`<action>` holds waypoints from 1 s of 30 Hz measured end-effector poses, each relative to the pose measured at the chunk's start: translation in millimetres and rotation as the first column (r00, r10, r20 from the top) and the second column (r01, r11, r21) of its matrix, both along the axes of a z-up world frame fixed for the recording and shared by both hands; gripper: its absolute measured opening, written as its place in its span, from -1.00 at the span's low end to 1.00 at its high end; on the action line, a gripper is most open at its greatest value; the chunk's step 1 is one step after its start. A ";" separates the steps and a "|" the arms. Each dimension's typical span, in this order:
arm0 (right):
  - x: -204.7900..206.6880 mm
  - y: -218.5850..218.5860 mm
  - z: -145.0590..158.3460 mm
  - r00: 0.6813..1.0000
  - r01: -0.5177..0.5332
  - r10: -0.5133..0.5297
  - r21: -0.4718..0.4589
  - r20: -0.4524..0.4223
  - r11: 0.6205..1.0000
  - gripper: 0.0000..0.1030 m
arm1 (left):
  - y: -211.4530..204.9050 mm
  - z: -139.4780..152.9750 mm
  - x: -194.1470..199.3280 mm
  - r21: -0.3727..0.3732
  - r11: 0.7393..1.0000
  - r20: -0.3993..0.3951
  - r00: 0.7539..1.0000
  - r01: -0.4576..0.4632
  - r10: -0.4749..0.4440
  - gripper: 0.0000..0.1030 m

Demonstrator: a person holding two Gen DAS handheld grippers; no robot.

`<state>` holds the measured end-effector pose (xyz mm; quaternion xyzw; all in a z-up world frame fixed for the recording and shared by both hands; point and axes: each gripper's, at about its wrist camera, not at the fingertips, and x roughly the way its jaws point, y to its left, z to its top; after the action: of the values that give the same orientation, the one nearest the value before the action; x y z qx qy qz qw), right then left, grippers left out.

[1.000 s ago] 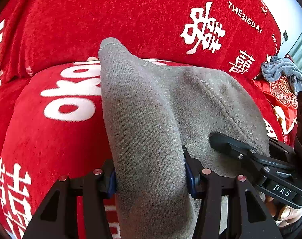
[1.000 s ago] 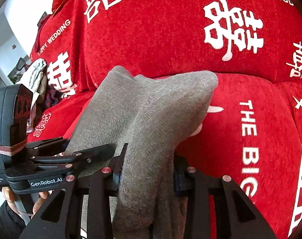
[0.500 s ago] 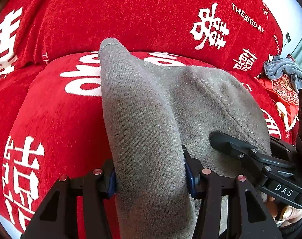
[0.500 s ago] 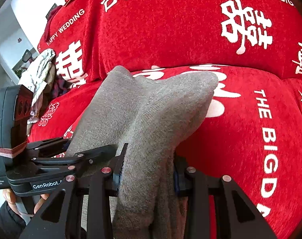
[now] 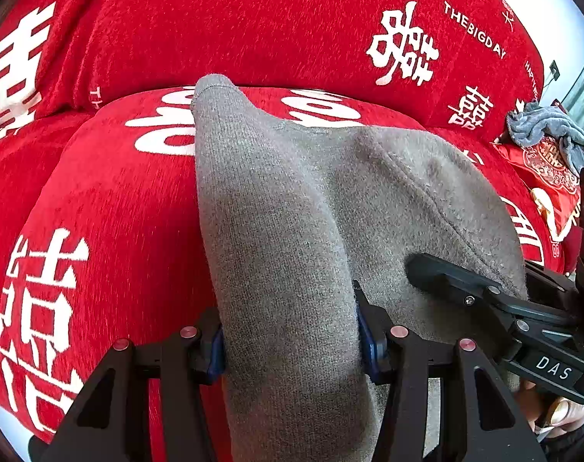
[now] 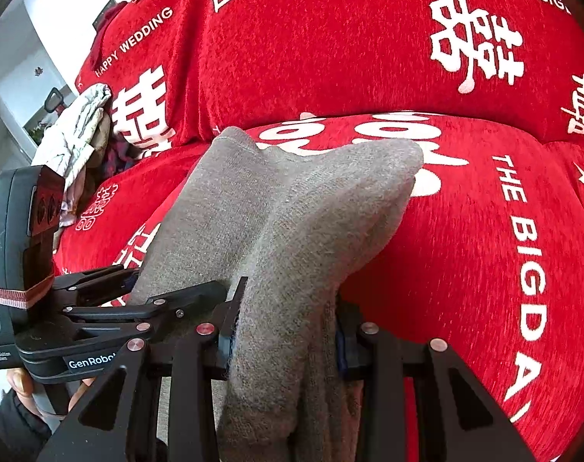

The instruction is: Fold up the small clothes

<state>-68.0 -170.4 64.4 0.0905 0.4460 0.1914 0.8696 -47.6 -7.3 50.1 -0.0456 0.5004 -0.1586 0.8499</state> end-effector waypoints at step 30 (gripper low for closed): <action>-15.3 -49.6 6.8 0.992 0.094 -0.097 0.042 0.076 0.995 0.01 | 48.3 9.6 -0.9 -0.044 0.995 0.053 0.994 -0.094 0.096 0.49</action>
<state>-83.3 -219.9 71.2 0.1209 0.4033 0.1615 0.8926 -48.5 41.0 59.7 -0.0826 0.4705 -0.1296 0.8689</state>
